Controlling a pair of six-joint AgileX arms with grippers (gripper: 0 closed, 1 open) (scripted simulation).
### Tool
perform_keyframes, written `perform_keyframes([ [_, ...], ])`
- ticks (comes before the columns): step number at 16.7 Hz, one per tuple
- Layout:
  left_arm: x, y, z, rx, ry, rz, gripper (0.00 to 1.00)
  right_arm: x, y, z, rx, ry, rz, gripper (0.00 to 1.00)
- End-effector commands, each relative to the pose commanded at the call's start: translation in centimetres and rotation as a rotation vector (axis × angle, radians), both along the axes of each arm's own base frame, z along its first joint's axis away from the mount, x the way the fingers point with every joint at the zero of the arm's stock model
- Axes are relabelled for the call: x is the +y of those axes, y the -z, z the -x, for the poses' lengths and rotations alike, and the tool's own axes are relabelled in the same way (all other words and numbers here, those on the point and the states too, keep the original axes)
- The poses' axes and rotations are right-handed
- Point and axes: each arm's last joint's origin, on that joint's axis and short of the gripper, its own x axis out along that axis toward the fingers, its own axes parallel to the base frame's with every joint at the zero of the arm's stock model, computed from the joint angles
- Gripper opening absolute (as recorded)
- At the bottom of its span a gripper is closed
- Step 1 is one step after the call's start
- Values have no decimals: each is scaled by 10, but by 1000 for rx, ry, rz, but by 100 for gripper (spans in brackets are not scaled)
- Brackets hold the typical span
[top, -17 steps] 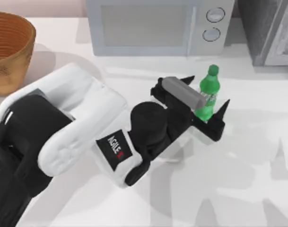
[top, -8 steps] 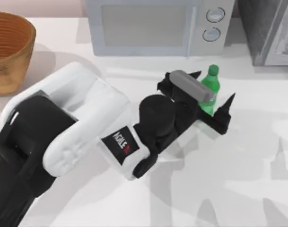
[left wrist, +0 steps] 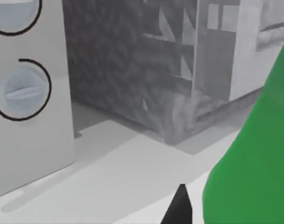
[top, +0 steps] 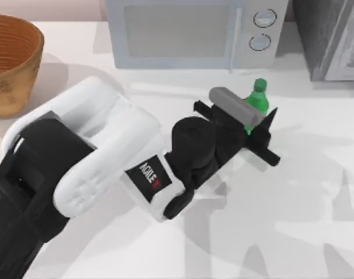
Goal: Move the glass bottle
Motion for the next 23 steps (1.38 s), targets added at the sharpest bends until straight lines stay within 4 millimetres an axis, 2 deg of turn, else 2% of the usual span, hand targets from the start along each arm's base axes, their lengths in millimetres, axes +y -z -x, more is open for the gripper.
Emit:
perform_keyframes([
  [3, 0, 0, 0, 0, 0, 0, 2, 0, 0, 0, 0, 0, 0, 100],
  [4, 0, 0, 0, 0, 0, 0, 0, 0, 0, 0, 0, 0, 0, 100],
  [13, 2, -1, -1, -2, -2, 0, 0, 0, 0, 0, 0, 0, 0, 100],
  [15, 15, -3, -7, -7, -1, 3, 0, 0, 0, 0, 0, 0, 0, 100],
  [16, 28, -4, -12, -10, -1, 4, 0, 0, 0, 0, 0, 0, 0, 100],
  [18, 67, -6, -24, -11, -2, 1, 0, 0, 0, 0, 0, 0, 0, 100],
  [21, 152, -11, -36, -6, -5, -8, 0, 0, 0, 0, 0, 0, 0, 100],
  [23, 214, -15, -31, 1, -7, -12, 0, 0, 0, 0, 0, 0, 0, 100],
])
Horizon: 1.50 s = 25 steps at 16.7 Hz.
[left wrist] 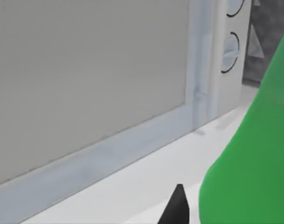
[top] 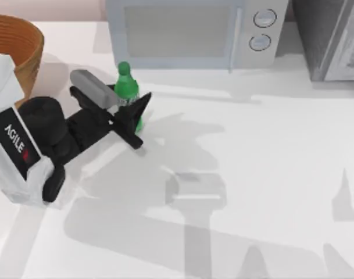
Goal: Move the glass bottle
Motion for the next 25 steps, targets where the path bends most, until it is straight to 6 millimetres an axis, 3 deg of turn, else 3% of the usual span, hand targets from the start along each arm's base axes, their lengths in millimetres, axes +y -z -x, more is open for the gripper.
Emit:
perform_keyframes([
  [2, 54, -6, 16, 3, 0, 0, 0, 0, 0, 0, 0, 0, 0, 100],
  [4, 93, -13, 37, 0, 0, 1, 0, 0, 0, 0, 0, 0, 0, 100],
  [6, 116, -20, 55, -7, 1, 1, 0, 0, 0, 0, 0, 0, 0, 100],
  [8, 126, -24, 66, -13, 1, 0, 0, 0, 0, 0, 0, 0, 0, 100],
  [14, 123, -20, 62, -11, -1, -1, 0, 0, 0, 0, 0, 0, 0, 100],
  [21, 89, 10, 30, -12, 1, 0, 0, 0, 0, 0, 0, 0, 0, 100],
  [25, 88, 11, 29, -13, 1, 0, 0, 0, 0, 0, 0, 0, 0, 100],
])
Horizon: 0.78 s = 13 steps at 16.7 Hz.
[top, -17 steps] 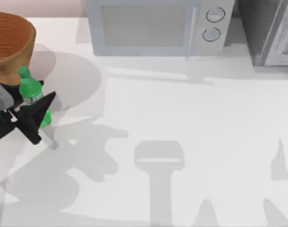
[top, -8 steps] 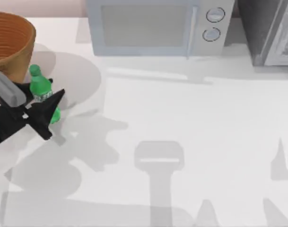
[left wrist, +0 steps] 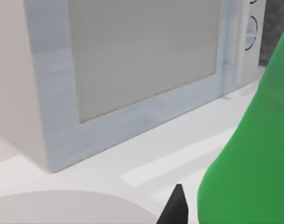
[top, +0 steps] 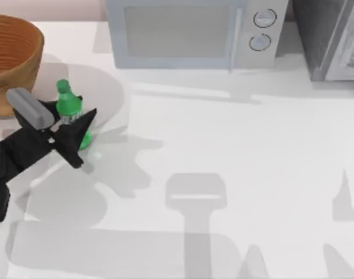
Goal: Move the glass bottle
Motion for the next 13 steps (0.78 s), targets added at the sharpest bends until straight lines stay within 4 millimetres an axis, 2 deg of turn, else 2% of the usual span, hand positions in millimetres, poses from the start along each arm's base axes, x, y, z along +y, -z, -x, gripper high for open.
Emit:
perform_keyframes([
  [13, 0, 0, 0, 0, 0, 0, 98, 0, 0, 0, 0, 0, 0, 100],
])
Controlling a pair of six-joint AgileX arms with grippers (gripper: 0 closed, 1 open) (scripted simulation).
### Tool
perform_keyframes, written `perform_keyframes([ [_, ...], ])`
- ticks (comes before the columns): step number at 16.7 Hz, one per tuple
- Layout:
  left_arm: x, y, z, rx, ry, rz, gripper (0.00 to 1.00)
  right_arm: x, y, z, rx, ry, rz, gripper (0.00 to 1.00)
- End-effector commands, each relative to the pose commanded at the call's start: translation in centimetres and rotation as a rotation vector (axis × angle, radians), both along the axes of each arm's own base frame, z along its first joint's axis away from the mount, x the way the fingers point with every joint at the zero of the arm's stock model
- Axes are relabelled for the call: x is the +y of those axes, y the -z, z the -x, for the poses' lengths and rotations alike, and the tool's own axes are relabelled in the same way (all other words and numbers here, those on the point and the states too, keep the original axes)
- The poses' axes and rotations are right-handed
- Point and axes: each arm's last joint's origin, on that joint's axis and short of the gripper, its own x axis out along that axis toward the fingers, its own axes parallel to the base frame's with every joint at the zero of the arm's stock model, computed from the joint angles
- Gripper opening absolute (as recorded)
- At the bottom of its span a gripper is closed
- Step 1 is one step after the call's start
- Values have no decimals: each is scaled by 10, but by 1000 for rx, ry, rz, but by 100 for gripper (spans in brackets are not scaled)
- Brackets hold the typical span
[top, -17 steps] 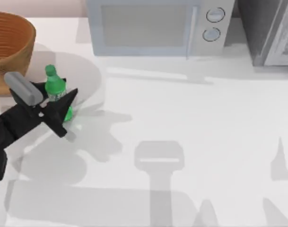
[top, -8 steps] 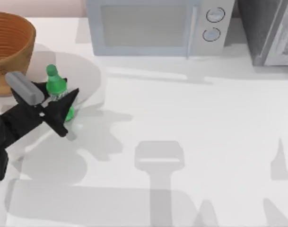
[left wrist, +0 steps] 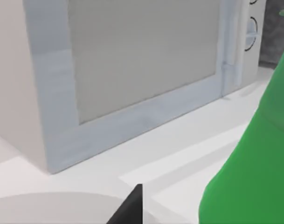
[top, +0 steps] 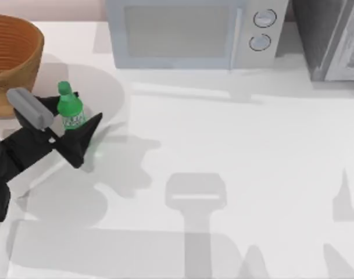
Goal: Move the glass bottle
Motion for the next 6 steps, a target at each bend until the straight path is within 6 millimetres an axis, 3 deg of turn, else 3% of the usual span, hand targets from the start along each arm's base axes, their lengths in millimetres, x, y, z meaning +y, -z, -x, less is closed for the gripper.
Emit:
perform_keyframes([
  [6, 0, 0, 0, 0, 0, 0, 100, 0, 0, 0, 0, 0, 0, 100],
])
